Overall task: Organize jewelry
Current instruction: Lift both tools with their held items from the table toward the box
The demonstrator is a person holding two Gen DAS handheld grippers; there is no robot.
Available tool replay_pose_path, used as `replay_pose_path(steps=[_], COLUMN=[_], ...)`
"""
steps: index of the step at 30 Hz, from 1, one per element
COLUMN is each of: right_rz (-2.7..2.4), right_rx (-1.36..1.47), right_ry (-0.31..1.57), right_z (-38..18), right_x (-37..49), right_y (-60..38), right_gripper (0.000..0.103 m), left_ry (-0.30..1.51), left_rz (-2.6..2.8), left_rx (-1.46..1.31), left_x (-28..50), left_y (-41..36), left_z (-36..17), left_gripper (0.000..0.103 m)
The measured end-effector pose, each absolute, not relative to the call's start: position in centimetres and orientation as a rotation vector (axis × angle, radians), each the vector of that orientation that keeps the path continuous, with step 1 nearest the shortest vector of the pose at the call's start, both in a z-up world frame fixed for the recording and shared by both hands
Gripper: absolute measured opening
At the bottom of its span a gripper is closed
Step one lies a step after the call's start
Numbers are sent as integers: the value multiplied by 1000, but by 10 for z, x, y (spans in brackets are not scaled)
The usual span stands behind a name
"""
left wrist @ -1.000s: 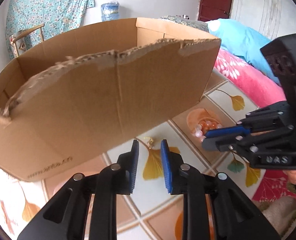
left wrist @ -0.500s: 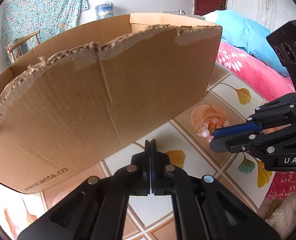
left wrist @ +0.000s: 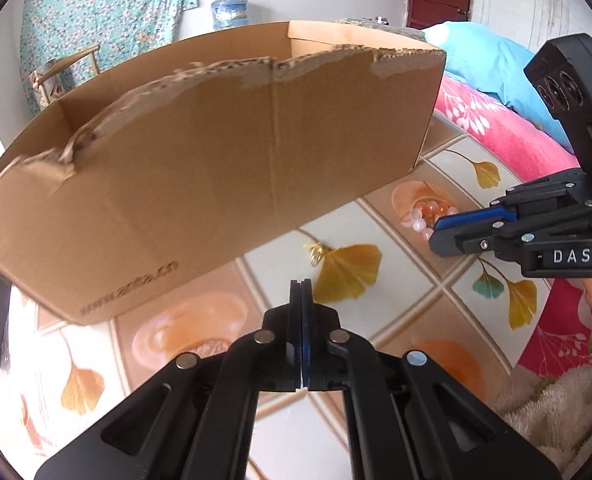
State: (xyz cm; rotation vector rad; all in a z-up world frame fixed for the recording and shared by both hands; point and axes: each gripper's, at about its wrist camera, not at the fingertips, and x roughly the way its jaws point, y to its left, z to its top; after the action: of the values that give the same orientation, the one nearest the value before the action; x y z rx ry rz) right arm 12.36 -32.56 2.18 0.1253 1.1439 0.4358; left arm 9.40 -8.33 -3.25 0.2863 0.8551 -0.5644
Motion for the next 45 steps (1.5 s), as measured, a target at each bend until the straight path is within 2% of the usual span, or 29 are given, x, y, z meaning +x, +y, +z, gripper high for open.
replay_pose_path(steps=[2,7,8,11,14,22,27,31,34,38,45], right_rz=[427,410,408,408,408,405,410,403,384,363,371], right_rx=[114,73,69,62,59,57,27,-19,-57,-70,24], right_ry=[1142,1136,1135,1131,1127,1119,1109,1098,1089,1091,1091], right_z=[24,26,26,26,28,30,27,26,26,25,27], right_x=[122,122,122,122,123,119,118,116,113,110,111], right_y=[-323,-318,-317,-314,-310,-309,-306,-297,-291,-281,-288], right_gripper=[24,25,25,25,25,25,25,25,20,8,7], left_ry=[852,838,838,830,830,830,814,811,804,804,804], left_rz=[-575,-615,-614,-620,-623,-614,-609,-605,-599,-601,-595], left_rx=[276,234,232,242,258,271,292,300,309,307,306], left_x=[90,92,96,103,110,116,116,117,116,115,111], left_y=[-81,-86,-89,-96,-101,-103,-106,-106,-107,-108,-104], left_z=[-30,-23,-24,-27,-31,-37,-38,-37,-37,-37,-35], left_gripper=[0,1,3,16,18,18,6,5,4,3,2])
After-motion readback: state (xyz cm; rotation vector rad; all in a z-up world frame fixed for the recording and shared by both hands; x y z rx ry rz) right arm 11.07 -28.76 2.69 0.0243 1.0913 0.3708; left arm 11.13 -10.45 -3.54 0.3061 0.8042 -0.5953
